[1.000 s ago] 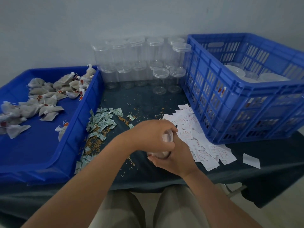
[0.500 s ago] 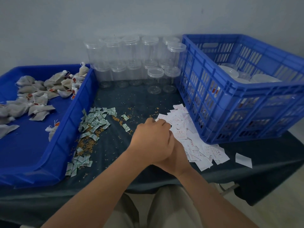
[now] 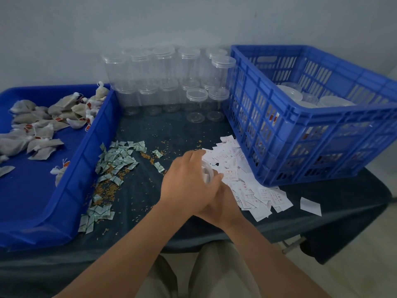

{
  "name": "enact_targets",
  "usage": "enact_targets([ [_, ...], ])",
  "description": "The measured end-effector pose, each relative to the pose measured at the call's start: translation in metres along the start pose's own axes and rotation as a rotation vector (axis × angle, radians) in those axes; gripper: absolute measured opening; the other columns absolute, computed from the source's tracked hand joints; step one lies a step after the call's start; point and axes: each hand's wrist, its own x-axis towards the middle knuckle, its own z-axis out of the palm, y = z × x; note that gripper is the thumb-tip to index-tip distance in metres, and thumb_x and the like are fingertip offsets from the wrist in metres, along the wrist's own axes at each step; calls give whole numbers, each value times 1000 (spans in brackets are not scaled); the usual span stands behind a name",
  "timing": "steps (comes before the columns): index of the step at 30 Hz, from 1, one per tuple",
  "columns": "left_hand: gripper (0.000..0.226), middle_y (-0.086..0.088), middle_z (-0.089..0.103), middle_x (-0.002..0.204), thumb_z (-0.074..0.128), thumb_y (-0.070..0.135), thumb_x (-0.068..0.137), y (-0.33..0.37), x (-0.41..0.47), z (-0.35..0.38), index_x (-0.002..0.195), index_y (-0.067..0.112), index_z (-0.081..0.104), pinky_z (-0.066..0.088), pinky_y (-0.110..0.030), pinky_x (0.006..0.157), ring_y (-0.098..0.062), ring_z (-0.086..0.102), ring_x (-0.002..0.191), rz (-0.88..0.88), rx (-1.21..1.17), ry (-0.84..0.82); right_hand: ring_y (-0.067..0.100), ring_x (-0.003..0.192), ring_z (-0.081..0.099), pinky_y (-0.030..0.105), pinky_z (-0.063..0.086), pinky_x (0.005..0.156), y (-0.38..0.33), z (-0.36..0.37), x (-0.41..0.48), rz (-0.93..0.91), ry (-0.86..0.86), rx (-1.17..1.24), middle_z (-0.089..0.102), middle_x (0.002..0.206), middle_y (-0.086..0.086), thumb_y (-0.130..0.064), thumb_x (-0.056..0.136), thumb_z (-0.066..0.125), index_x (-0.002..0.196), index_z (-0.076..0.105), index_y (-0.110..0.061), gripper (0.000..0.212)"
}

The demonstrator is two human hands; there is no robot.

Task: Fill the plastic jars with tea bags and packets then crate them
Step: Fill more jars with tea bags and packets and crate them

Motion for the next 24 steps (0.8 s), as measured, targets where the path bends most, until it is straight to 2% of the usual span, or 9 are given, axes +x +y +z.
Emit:
enact_targets([
  [5, 99, 5, 27, 169, 77, 51, 81, -5, 2, -3, 163, 36, 24, 47, -28, 83, -21, 66, 114, 129, -126, 43, -19, 112, 29, -12, 19, 93, 8, 6, 8, -59, -31, -133, 51, 131, -16, -84, 75, 47, 150, 41, -20, 99],
  [8, 108, 8, 37, 163, 78, 48, 78, -9, 7, -6, 167, 33, 19, 44, -24, 84, -11, 60, 119, 202, -167, 31, -22, 112, 39, -14, 21, 88, 8, 3, 11, -27, -17, -98, 45, 122, -24, -85, 71, 57, 147, 42, -21, 101],
  [10, 110, 10, 45, 158, 78, 49, 78, -12, 8, -7, 167, 31, 16, 41, -23, 91, -5, 54, 125, 221, -168, -6, -30, 110, 44, -10, 32, 86, 10, 0, 8, 16, -31, 2, 46, 120, -28, -88, 62, 68, 146, 40, -27, 108],
  [11, 110, 12, 47, 157, 76, 53, 79, -14, 8, -7, 167, 33, 14, 40, -23, 96, -5, 53, 130, 209, -175, -39, -26, 112, 48, -4, 40, 88, 12, 0, 7, 33, -57, 66, 50, 122, -29, -90, 59, 72, 147, 39, -29, 112],
  [14, 103, 17, 41, 161, 67, 68, 84, -18, 6, -12, 165, 37, 13, 39, -26, 109, -1, 46, 141, 135, -282, -140, -14, 121, 55, 11, 51, 97, 10, -7, 5, 62, -78, 241, 55, 125, -37, -69, 64, 90, 145, 40, -36, 100],
  [17, 80, 18, 46, 155, 59, 65, 93, -23, 3, -16, 161, 35, 30, 43, -26, 111, 5, 45, 139, -42, -514, -102, 2, 132, 57, 20, 54, 101, -1, -16, 4, 37, -125, 405, 56, 139, -27, -47, 71, 98, 151, 38, -39, 101],
  [20, 57, 20, 58, 132, 49, 67, 95, -34, -4, -20, 142, 34, 53, 50, -25, 97, 6, 56, 118, -192, -449, 19, 3, 142, 47, 27, 50, 111, -13, -32, 1, 53, -121, 410, 44, 154, -20, -60, 66, 97, 164, 20, -41, 125],
  [23, 35, 18, 62, 102, 38, 64, 101, -47, -10, -22, 103, 38, 61, 50, -29, 78, 5, 59, 94, -250, -312, 53, -1, 135, 51, 33, 50, 110, -29, -55, 8, -8, -127, 201, 47, 150, -26, -86, 59, 85, 160, 22, -50, 125],
  [24, 38, 15, 62, 93, 35, 60, 105, -49, -10, -21, 92, 35, 60, 46, -32, 71, 2, 59, 87, -252, -296, 41, -2, 133, 52, 34, 51, 109, -37, -61, 12, -34, -161, 91, 47, 150, -27, -93, 58, 79, 159, 22, -51, 123],
])
